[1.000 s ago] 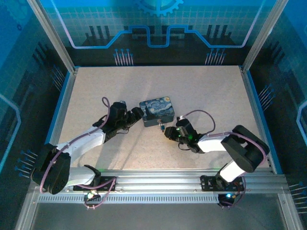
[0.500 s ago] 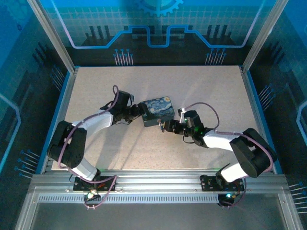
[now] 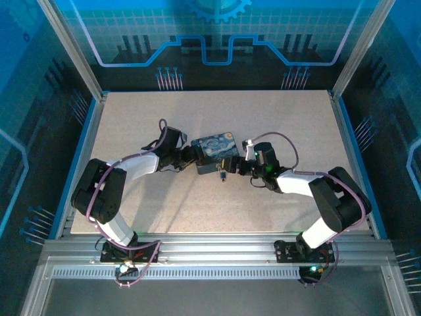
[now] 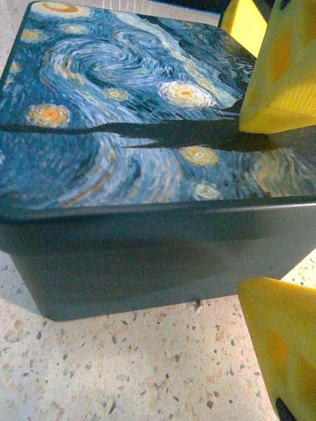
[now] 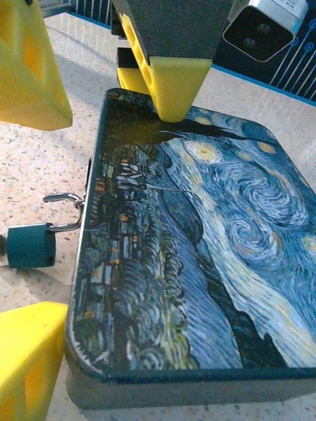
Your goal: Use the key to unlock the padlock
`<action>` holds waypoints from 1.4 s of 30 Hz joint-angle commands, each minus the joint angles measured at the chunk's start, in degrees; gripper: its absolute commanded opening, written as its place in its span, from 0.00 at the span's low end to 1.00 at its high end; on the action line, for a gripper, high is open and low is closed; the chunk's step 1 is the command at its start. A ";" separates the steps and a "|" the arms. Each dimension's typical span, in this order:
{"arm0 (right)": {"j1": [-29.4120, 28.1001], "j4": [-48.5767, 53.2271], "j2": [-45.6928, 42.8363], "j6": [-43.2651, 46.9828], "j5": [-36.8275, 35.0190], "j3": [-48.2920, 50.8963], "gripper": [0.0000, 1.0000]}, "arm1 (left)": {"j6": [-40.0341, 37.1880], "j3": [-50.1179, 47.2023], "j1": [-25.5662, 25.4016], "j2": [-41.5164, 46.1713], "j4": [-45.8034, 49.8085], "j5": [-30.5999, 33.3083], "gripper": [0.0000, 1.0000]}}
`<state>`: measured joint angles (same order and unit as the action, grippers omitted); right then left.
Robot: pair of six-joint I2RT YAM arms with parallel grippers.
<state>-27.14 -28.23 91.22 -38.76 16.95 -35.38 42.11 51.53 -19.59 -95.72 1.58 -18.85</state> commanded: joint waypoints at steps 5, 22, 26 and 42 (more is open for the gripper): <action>2.65 -8.42 5.47 3.46 4.84 -3.23 0.71 | 1.73 -5.08 -0.51 1.40 1.14 -0.66 0.58; 6.32 -11.08 3.25 5.94 8.59 0.78 0.72 | 3.34 -5.63 -2.45 3.30 0.42 0.57 0.58; 7.96 -10.83 0.09 6.46 12.00 4.24 0.71 | 3.50 -5.43 -2.58 3.10 0.15 0.67 0.58; 6.22 -24.28 10.80 -3.35 17.68 5.49 0.47 | 3.77 -5.19 -3.17 2.63 -0.45 0.49 0.58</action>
<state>-20.05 -47.64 99.77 -39.24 33.10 -29.45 45.15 46.76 -21.82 -92.71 -2.04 -18.92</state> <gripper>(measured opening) 0.483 0.581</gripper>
